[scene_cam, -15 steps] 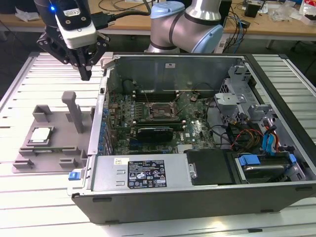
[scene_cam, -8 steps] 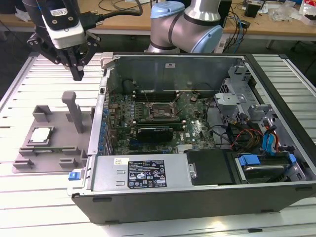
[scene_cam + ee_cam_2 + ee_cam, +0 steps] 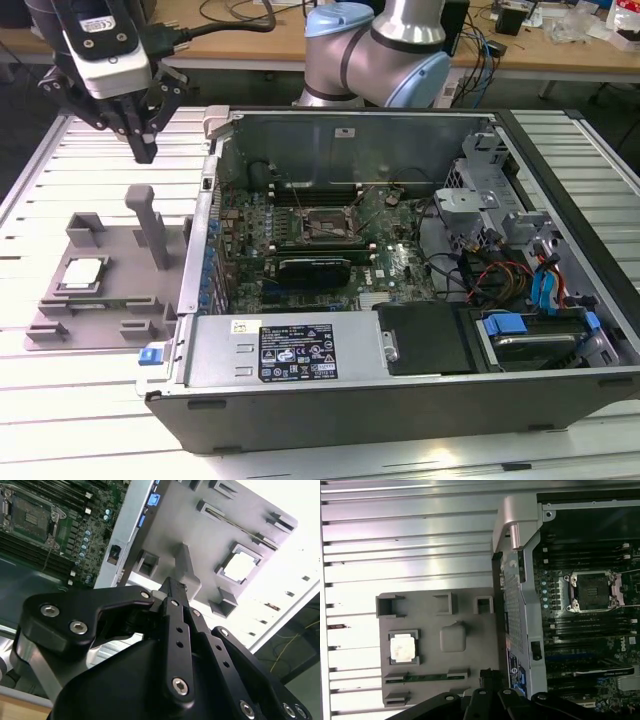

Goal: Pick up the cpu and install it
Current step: 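Reach for the cpu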

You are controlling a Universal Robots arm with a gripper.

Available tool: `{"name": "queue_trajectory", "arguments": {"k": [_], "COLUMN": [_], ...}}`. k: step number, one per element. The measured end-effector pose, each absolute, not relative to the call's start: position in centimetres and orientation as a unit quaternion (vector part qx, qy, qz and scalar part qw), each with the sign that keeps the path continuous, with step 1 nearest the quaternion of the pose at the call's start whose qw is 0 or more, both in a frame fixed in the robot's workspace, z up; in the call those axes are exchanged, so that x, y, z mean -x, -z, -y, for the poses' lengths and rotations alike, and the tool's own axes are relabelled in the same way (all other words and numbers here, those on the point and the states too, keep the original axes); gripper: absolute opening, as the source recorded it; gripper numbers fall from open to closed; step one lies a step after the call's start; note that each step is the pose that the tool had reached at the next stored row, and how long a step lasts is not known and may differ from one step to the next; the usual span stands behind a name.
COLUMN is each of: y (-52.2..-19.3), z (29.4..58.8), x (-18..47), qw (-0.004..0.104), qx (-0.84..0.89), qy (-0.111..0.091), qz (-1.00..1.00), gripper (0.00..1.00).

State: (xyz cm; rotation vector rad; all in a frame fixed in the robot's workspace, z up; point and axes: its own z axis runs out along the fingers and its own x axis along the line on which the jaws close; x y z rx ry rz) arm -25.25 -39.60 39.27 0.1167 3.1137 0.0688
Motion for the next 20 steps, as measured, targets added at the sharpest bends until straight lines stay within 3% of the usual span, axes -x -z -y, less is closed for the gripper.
{"name": "queue_trajectory", "arguments": {"k": [20], "y": [-38.0], "z": [39.6], "x": [30.4], "qw": [0.012], "qx": [-0.037], "qy": [-0.022], "qz": [-0.999], "gripper": [0.11]}}
